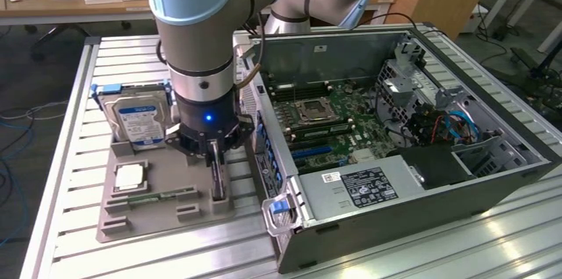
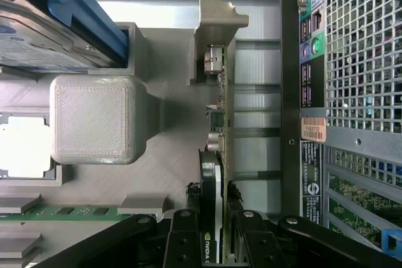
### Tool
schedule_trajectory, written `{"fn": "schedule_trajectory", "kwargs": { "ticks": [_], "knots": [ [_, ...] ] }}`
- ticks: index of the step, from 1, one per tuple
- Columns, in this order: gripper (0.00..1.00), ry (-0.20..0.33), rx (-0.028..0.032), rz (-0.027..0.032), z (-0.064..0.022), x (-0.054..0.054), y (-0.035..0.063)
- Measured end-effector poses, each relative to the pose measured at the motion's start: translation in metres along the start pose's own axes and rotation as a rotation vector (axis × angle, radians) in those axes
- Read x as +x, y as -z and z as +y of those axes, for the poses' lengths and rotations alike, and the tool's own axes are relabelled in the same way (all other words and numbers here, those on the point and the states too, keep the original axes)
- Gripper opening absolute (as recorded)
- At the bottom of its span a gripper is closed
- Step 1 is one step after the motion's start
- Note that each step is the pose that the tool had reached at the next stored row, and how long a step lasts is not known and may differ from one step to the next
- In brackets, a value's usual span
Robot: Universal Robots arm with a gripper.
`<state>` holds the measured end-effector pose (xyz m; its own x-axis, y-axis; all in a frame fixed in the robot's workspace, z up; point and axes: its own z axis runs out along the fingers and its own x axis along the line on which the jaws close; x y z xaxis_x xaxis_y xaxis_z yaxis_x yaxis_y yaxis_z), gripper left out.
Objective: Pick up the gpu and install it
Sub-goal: 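Pick up the gpu and move the gpu toward the slot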
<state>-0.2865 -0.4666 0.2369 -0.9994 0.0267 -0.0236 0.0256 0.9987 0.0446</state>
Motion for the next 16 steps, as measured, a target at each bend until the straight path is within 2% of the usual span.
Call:
{"fn": "schedule_trajectory", "kwargs": {
  "ticks": [3,9,16],
  "knots": [
    [0.27,0.017,-0.0033,0.0004,0.0,-0.0001,0.0001],
    [0.27,0.018,-0.0035,0.0002,-0.0001,-0.0001,0.0001],
    [0.27,0.018,-0.0034,0.0004,0.0004,-0.0003,0.0093]
  ]
}}
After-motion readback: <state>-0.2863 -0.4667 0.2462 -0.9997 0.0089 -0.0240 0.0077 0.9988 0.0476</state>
